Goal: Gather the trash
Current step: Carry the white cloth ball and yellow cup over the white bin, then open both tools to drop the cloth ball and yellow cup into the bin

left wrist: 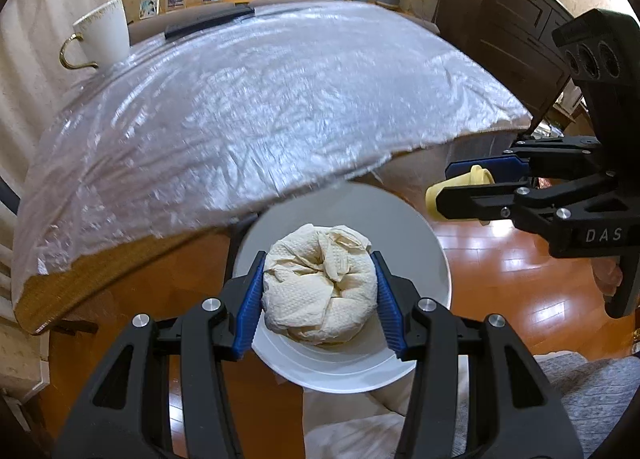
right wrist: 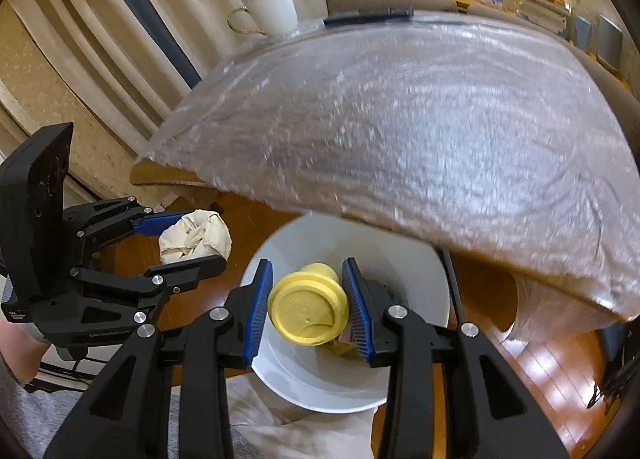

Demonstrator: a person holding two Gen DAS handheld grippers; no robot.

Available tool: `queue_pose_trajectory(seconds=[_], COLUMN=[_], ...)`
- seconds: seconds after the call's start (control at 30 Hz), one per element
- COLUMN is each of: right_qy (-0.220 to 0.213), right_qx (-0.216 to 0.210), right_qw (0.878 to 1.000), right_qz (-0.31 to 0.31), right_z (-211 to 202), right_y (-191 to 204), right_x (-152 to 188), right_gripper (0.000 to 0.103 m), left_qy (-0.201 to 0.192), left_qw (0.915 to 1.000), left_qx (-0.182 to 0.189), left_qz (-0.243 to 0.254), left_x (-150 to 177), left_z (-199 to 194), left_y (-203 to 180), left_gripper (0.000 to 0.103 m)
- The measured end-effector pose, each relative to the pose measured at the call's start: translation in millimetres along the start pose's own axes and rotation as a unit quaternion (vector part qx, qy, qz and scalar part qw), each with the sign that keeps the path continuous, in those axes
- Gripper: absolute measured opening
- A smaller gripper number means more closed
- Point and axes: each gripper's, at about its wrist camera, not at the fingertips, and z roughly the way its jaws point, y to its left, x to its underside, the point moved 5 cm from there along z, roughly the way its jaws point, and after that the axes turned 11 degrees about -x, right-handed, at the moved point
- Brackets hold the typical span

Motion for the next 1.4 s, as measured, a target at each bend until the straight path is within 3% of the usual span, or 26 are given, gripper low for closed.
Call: queue_pose_trajectory(seconds=[0.8,0.9,1.0,1.07,1.1,1.27,1.4], right_qy=[0.042,0.046,0.057,0.051,0.044,0.031,-0.010], right_qx=[0.044,0.045,0.040,0.048,0.051,0.057,0.043], right_qw=[0.997,0.997,0.996,0.996,0.995,0.994,0.997], right_qz=[0.048,0.051,0.055,0.063,0.071,0.086,0.061], right_z=[70,69,80,80,79,57,10], right_y=[-50,-57,-58,-62,-65,-67,-38], right_x=[41,44,45,44,46,46,24], right_gripper=[0.036,0.036,0.037,0.054,0.073,0.074,0.076], left_qy=[0.069,0.071,0.068,0.075,0.079,0.079,0.018], left_qw=[0.9968,0.9968,0.9976,0.9961,0.9952,0.9955,0.9996], left_qx=[-0.040,-0.038,0.004,0.027,0.026,0.016,0.003], left_qz=[0.001,0.002,-0.015,-0.039,-0.053,-0.049,-0.022], left_x=[33,34,39,39,42,46,25], left_z=[94,99,104,108,111,99,36], left_y=[-8,-8,-10,-9,-6,-6,-2], left_gripper=[0.051,0.051,0.056,0.087,0.088,0.088,0.088])
